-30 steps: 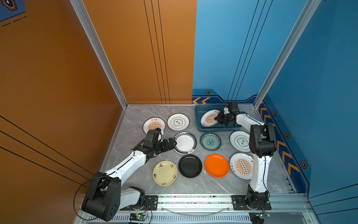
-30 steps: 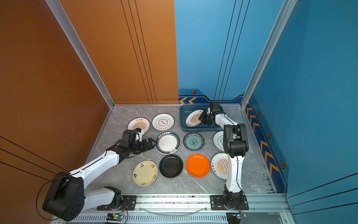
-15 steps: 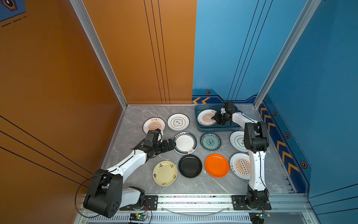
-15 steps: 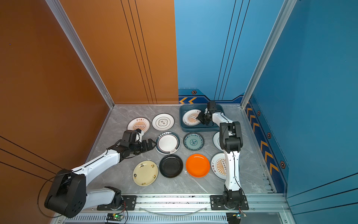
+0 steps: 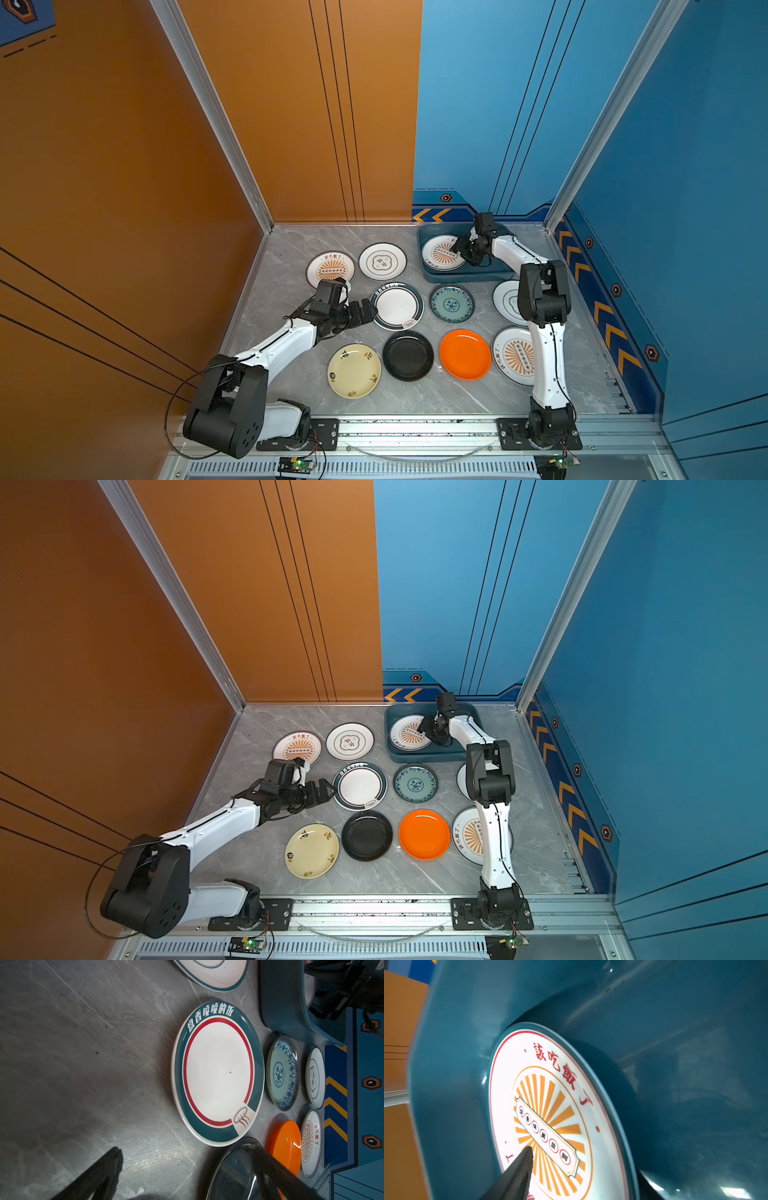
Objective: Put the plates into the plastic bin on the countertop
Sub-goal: 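Lower the sunburst plate into the bin and open the right gripper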
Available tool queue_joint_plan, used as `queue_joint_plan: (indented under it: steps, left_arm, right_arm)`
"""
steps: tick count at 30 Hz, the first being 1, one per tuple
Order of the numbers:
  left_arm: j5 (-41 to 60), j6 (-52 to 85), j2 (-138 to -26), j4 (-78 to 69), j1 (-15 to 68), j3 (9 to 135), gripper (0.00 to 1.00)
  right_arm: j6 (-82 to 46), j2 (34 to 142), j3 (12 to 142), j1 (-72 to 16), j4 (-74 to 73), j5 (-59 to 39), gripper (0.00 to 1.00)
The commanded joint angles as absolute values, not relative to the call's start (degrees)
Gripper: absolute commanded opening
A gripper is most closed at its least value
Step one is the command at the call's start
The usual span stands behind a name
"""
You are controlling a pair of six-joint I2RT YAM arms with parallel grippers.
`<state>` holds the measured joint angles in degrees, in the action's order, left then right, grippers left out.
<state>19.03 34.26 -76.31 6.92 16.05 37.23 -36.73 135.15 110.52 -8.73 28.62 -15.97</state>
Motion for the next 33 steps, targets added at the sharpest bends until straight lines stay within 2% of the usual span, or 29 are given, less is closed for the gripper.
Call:
queue_joint_plan:
  steps: [1, 10, 14, 21, 26, 33]
  left_arm:
    - [18.5, 33.5, -76.9, 6.1, 15.4, 36.7, 1.00]
    - [18.8, 33.9, -81.2, 4.3, 15.6, 38.2, 0.99]
    - [18.6, 34.6, -84.2, 2.5, 15.6, 38.7, 0.97]
    - [18.3, 35.3, -89.4, -0.4, 15.6, 40.0, 0.93]
    - [20.1, 37.5, -94.3, -5.1, 15.9, 40.3, 0.81]
    - [20.1, 37.9, -98.4, -8.5, 16.3, 39.6, 0.71]
  right_arm:
    - [-31.5, 135.3, 114.1, -9.4, 37.4, -6.1, 0.63]
    - [-24.0, 132.3, 116.2, -11.5, 41.5, 9.1, 0.63]
    - [-22.0, 127.3, 113.9, -12.1, 40.6, 13.3, 0.62]
    - [-24.7, 106.5, 91.6, -12.3, 25.7, 5.4, 0.62]
    - [-27.7, 93.3, 75.3, -12.3, 19.1, 0.2, 0.62]
    - [-30.7, 79.7, 60.0, -10.2, 15.7, -6.5, 0.62]
